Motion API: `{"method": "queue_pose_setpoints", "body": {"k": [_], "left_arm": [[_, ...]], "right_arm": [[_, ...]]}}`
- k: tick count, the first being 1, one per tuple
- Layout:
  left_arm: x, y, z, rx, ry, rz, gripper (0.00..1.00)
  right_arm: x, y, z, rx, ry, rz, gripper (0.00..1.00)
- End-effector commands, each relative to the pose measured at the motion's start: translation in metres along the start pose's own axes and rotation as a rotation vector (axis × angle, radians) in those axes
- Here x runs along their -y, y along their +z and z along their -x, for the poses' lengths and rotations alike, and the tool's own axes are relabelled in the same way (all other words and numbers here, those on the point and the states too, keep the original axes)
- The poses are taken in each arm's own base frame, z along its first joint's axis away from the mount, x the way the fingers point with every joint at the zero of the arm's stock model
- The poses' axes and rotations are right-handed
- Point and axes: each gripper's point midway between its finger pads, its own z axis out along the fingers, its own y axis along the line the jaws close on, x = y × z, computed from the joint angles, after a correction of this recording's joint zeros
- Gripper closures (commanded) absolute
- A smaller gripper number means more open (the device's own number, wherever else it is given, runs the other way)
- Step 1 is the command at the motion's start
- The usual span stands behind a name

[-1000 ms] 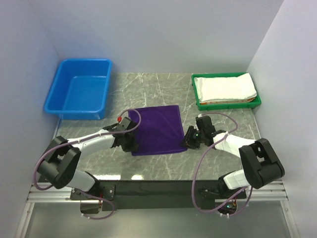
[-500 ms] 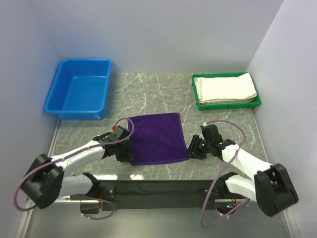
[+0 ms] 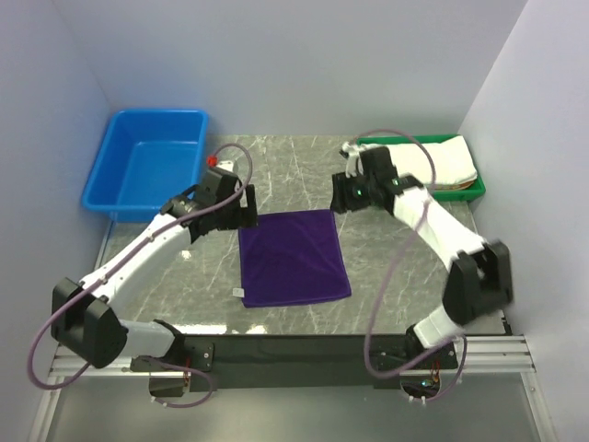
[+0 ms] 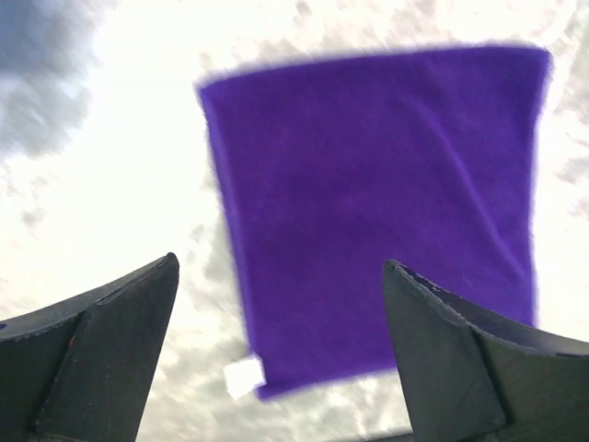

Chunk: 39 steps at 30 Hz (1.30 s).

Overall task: Fold and stack the towels
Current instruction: Fold the towel

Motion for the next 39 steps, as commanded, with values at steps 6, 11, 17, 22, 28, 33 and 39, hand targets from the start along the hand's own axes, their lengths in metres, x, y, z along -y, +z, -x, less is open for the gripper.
{"method": "queue_pose_setpoints", "body": {"k": [6, 11, 17, 22, 28, 33, 39], "left_arm": [[-0.019, 0.026, 0.035, 0.047, 0.172, -0.016, 0.00], [-0.029, 0.044, 0.015, -0.002, 0.219, -0.009, 0.00], [-0.038, 0.048, 0.011, -0.002, 0.214, 0.024, 0.01], [-0.039, 0.049, 0.010, -0.003, 0.212, 0.025, 0.02], [-0.040, 0.051, 0.008, -0.013, 0.210, 0.029, 0.03], [-0.039, 0.051, 0.007, -0.015, 0.210, 0.023, 0.03], [-0.039, 0.049, 0.007, -0.010, 0.211, 0.020, 0.04]], "right_arm": [[0.028, 0.059, 0.024, -0.248, -0.321, 0.164, 0.42], [0.039, 0.081, 0.038, -0.349, -0.436, 0.222, 0.42], [0.050, 0.113, 0.028, -0.410, -0.471, 0.268, 0.42], [0.056, 0.130, 0.010, -0.457, -0.473, 0.281, 0.42], [0.051, 0.142, -0.004, -0.467, -0.461, 0.336, 0.44], [0.049, 0.148, -0.008, -0.481, -0.457, 0.347, 0.45], [0.051, 0.152, -0.020, -0.512, -0.443, 0.348, 0.48]]}}
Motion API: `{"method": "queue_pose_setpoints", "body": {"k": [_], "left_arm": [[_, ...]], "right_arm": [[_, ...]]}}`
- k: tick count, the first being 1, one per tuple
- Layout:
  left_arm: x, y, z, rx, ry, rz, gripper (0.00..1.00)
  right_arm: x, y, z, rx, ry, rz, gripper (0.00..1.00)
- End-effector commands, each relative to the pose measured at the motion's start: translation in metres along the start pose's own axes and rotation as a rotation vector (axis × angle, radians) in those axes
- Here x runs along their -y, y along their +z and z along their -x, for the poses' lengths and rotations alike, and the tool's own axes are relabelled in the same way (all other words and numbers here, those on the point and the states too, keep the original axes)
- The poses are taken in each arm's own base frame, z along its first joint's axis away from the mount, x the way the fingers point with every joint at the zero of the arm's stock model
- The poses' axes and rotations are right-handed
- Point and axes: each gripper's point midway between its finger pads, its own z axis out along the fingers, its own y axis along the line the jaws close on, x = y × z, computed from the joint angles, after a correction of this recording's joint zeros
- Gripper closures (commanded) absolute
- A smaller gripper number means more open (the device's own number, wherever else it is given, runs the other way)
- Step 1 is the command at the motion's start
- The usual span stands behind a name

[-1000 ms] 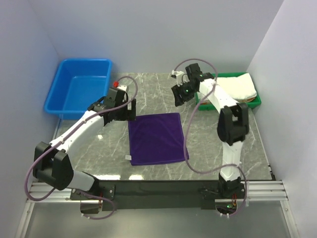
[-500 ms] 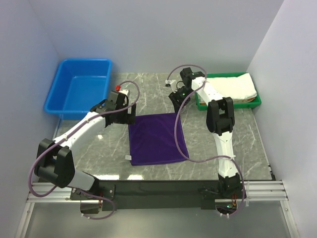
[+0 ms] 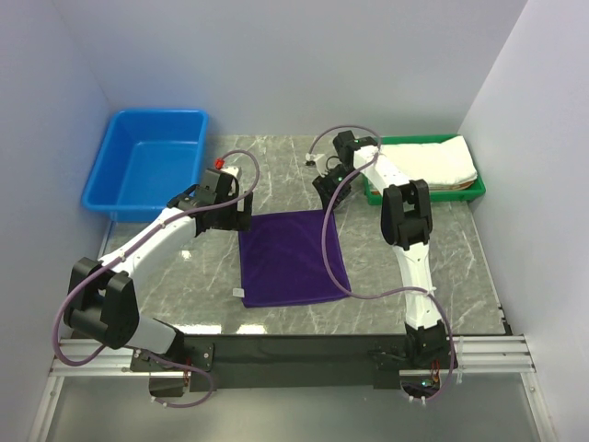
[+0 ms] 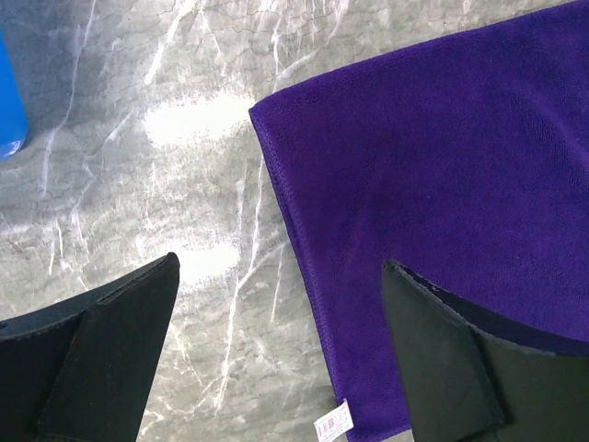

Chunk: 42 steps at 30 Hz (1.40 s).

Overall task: Fold and stack the towels
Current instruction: Fold the towel

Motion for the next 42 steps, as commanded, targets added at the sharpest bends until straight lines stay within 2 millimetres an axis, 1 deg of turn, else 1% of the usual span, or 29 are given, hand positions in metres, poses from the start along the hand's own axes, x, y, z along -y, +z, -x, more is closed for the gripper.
{"method": "queue_pose_setpoints", "body": {"k": [1, 5, 11, 12, 14, 15, 16, 17, 18, 19, 20, 21, 22, 23, 24, 25, 26, 27, 28, 29, 30, 31, 32, 33, 34, 35, 37, 38, 42], "left_arm": [[0.002, -0.002, 0.009, 0.041, 0.008, -0.018, 0.04], [0.001, -0.003, 0.009, 0.046, 0.009, -0.011, 0.04], [0.003, -0.001, 0.014, 0.057, 0.006, -0.021, 0.04], [0.003, 0.000, 0.015, 0.055, 0.005, -0.022, 0.04], [0.006, 0.004, 0.019, 0.050, 0.008, -0.025, 0.04], [0.006, 0.005, 0.021, 0.048, 0.009, -0.020, 0.04], [0.006, 0.005, 0.028, 0.056, 0.010, -0.018, 0.04], [0.006, 0.012, 0.027, 0.039, 0.009, -0.013, 0.04], [0.006, 0.015, 0.029, 0.031, 0.008, -0.010, 0.05], [0.006, 0.017, 0.031, 0.023, 0.010, -0.004, 0.06], [0.006, 0.024, 0.038, 0.021, 0.021, 0.000, 0.07], [0.006, 0.028, 0.041, 0.016, 0.028, 0.002, 0.07], [0.006, 0.028, 0.051, 0.025, 0.045, 0.001, 0.07], [0.005, 0.039, 0.048, -0.004, 0.061, 0.005, 0.07], [0.005, 0.044, 0.050, -0.011, 0.075, 0.003, 0.07], [0.001, 0.046, 0.060, 0.001, 0.094, 0.009, 0.07], [0.000, 0.055, 0.057, -0.017, 0.111, 0.009, 0.08], [-0.002, 0.060, 0.059, -0.020, 0.120, 0.007, 0.11], [-0.007, 0.062, 0.067, -0.011, 0.129, 0.006, 0.13], [-0.005, 0.071, 0.063, -0.037, 0.135, -0.023, 0.15], [-0.006, 0.074, 0.064, -0.044, 0.140, -0.033, 0.26], [-0.009, 0.076, 0.071, -0.039, 0.147, -0.039, 0.30], [-0.011, 0.084, 0.067, -0.063, 0.153, -0.038, 0.32], [-0.007, 0.088, 0.063, -0.082, 0.160, -0.073, 0.36], [-0.005, 0.090, 0.065, -0.085, 0.174, -0.085, 0.37], [-0.004, 0.099, 0.059, -0.111, 0.178, -0.093, 0.38], [0.002, 0.104, 0.056, -0.130, 0.187, -0.134, 0.44], [0.004, 0.110, 0.051, -0.147, 0.188, -0.143, 0.45], [0.005, 0.117, 0.040, -0.187, 0.186, -0.160, 0.45]], "right_arm": [[-0.003, 0.004, 0.000, -0.008, -0.007, 0.014, 0.48], [-0.001, 0.007, -0.007, -0.032, 0.004, 0.007, 0.50], [-0.007, 0.011, -0.017, -0.057, 0.007, 0.034, 0.53], [-0.008, 0.013, -0.019, -0.060, 0.006, 0.042, 0.57], [-0.011, 0.013, -0.020, -0.067, 0.001, 0.050, 0.60], [-0.011, 0.013, -0.022, -0.072, 0.000, 0.051, 0.65], [-0.011, 0.013, -0.023, -0.074, 0.002, 0.050, 0.69], [-0.011, 0.013, -0.022, -0.073, -0.002, 0.044, 0.73], [-0.010, 0.013, -0.024, -0.077, 0.000, 0.041, 0.81], [-0.010, 0.014, -0.025, -0.081, 0.000, 0.036, 0.86], [-0.008, 0.011, -0.024, -0.076, -0.002, 0.021, 0.92], [-0.007, 0.013, -0.027, -0.082, 0.005, 0.016, 1.00], [-0.006, 0.012, -0.028, -0.087, 0.002, 0.001, 1.00], [-0.004, 0.010, -0.027, -0.079, -0.003, -0.010, 1.00], [-0.005, 0.012, -0.029, -0.083, -0.004, -0.009, 1.00], [-0.004, 0.011, -0.030, -0.082, -0.005, -0.014, 1.00], [-0.004, 0.011, -0.027, -0.070, -0.012, -0.023, 1.00], [-0.005, 0.012, -0.029, -0.074, -0.008, -0.021, 1.00], [-0.004, 0.012, -0.028, -0.069, -0.012, -0.021, 1.00], [-0.004, 0.011, -0.028, -0.065, -0.009, -0.025, 1.00], [-0.005, 0.013, -0.030, -0.069, -0.007, -0.022, 1.00], [-0.005, 0.013, -0.030, -0.066, -0.008, -0.022, 1.00], [-0.004, 0.011, -0.029, -0.057, -0.012, -0.030, 1.00], [-0.005, 0.012, -0.030, -0.058, -0.012, -0.030, 1.00], [-0.005, 0.012, -0.030, -0.056, -0.012, -0.033, 1.00], [-0.005, 0.011, -0.030, -0.052, -0.014, -0.034, 1.00], [-0.005, 0.011, -0.029, -0.050, -0.014, -0.032, 1.00], [-0.005, 0.012, -0.029, -0.050, -0.014, -0.032, 1.00], [-0.006, 0.012, -0.029, -0.049, -0.014, -0.030, 1.00]]}}
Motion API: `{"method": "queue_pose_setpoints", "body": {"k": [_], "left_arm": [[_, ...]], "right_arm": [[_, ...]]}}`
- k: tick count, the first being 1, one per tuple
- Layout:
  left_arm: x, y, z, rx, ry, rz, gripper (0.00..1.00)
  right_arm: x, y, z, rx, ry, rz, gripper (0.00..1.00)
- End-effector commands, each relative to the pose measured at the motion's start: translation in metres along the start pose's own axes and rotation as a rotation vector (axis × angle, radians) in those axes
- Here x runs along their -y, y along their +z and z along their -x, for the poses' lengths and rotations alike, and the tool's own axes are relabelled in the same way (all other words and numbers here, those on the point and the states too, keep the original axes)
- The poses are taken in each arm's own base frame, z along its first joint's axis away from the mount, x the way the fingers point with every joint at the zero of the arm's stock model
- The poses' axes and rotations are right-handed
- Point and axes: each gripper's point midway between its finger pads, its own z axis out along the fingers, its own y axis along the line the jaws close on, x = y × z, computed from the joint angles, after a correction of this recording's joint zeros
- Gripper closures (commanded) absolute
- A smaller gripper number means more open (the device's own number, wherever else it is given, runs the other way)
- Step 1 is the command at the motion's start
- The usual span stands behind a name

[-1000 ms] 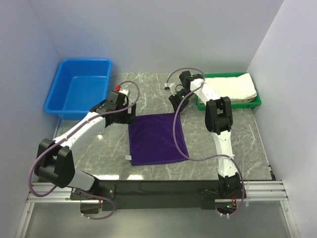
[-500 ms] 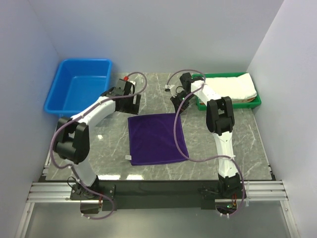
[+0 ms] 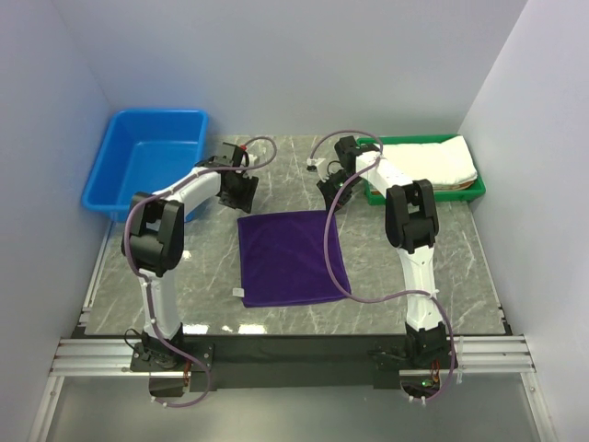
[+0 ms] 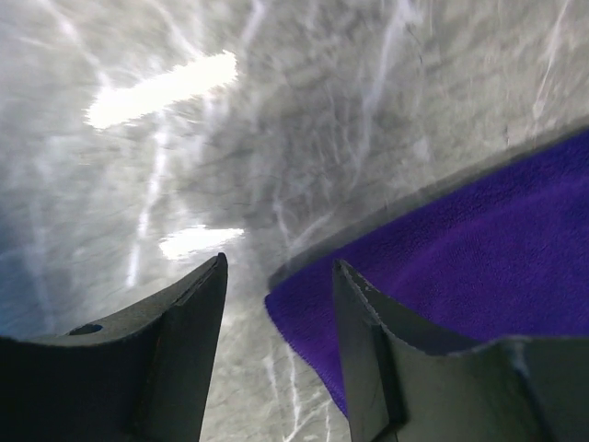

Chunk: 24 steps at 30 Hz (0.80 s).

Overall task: Fold and stack the towels
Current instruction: Fold the towel

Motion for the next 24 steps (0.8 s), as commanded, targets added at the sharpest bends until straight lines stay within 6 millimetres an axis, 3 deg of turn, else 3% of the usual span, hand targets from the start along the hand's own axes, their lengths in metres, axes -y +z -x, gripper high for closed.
{"method": "queue_pose_setpoints", "body": {"k": [1, 10, 18, 24], "left_arm": [[0.011, -0.001, 0.005, -0.002, 0.033, -0.061, 0.45], [0.009, 0.005, -0.009, -0.031, 0.059, -0.095, 0.45], [0.008, -0.009, 0.000, 0.026, 0.041, -0.159, 0.45], [0.009, -0.009, -0.004, 0.021, 0.043, -0.168, 0.46]], "right_arm": [[-0.001, 0.006, -0.017, -0.068, 0.007, -0.017, 1.00], [-0.001, 0.006, -0.017, -0.069, 0.011, -0.015, 1.00], [0.000, 0.005, -0.018, -0.069, 0.017, -0.016, 1.00], [0.000, 0.006, -0.017, -0.068, 0.017, -0.015, 1.00]]}}
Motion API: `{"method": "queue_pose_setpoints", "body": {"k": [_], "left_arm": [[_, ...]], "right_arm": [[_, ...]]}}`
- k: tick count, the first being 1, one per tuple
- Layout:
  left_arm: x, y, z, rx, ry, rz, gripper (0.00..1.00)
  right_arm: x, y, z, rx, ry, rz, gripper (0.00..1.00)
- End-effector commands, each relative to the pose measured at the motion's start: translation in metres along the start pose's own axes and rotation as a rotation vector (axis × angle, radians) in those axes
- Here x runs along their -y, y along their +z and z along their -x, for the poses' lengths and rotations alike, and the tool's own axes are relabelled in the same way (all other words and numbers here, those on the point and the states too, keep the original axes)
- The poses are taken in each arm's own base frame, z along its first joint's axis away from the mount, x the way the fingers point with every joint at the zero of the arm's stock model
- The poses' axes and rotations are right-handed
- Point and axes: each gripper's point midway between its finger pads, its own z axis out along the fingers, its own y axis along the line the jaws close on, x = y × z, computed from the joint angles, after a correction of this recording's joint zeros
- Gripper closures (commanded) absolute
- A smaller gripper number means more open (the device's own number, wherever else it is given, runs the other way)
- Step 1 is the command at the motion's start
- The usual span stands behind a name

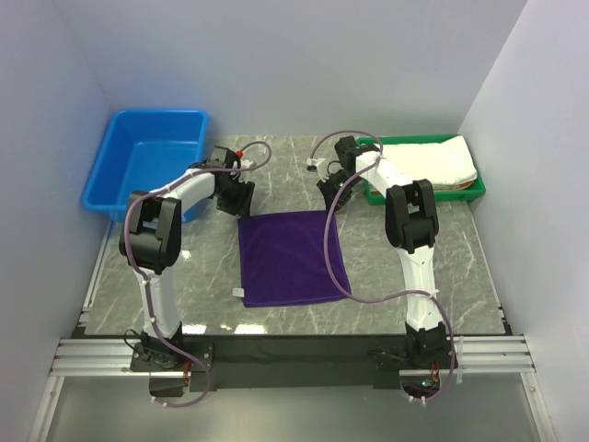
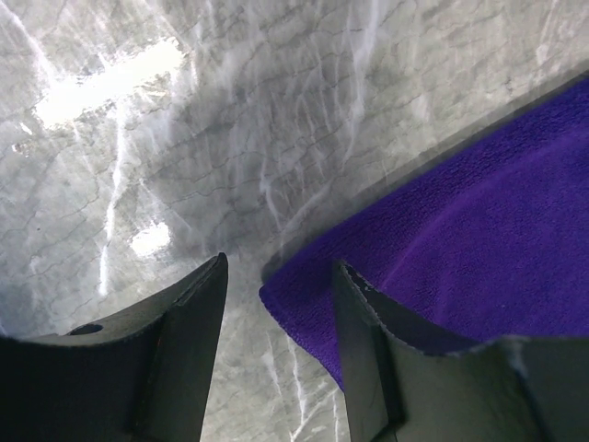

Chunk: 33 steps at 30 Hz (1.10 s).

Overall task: Fold and stack the towels
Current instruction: Fold the towel

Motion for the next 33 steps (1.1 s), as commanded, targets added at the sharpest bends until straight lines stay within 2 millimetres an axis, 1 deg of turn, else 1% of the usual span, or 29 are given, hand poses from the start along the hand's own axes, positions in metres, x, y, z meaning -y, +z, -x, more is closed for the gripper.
{"method": "queue_pose_setpoints", "body": {"k": [1, 8, 11, 12, 17, 20, 26, 27, 31, 33], "left_arm": [[0.010, -0.017, 0.016, 0.072, 0.044, -0.038, 0.46], [0.006, -0.009, 0.006, 0.036, 0.030, -0.022, 0.48], [0.000, -0.006, 0.001, 0.019, 0.016, 0.006, 0.50], [0.000, -0.004, -0.002, 0.010, 0.011, 0.009, 0.53], [-0.008, 0.006, -0.016, -0.038, -0.012, 0.046, 0.55], [-0.013, 0.013, -0.025, -0.066, -0.018, 0.065, 0.62], [-0.019, 0.026, -0.042, -0.120, -0.027, 0.087, 0.63], [-0.018, 0.028, -0.042, -0.121, -0.063, 0.091, 0.63], [-0.017, 0.036, -0.051, -0.156, -0.066, 0.104, 0.64], [-0.017, 0.039, -0.057, -0.175, -0.071, 0.109, 0.69]], "right_arm": [[0.000, 0.006, -0.018, -0.069, 0.016, -0.013, 1.00], [0.000, 0.007, -0.018, -0.071, 0.019, -0.009, 1.00], [0.001, 0.006, -0.018, -0.070, 0.019, -0.010, 1.00], [0.001, 0.006, -0.018, -0.070, 0.019, -0.010, 1.00], [0.001, 0.007, -0.018, -0.070, 0.018, -0.008, 1.00], [0.000, 0.006, -0.018, -0.069, 0.019, -0.009, 1.00], [0.000, 0.006, -0.018, -0.070, 0.021, -0.006, 1.00], [0.001, 0.007, -0.019, -0.070, 0.021, -0.006, 1.00], [0.000, 0.007, -0.018, -0.068, 0.019, -0.005, 1.00], [0.000, 0.006, -0.018, -0.067, 0.021, -0.005, 1.00]]}}
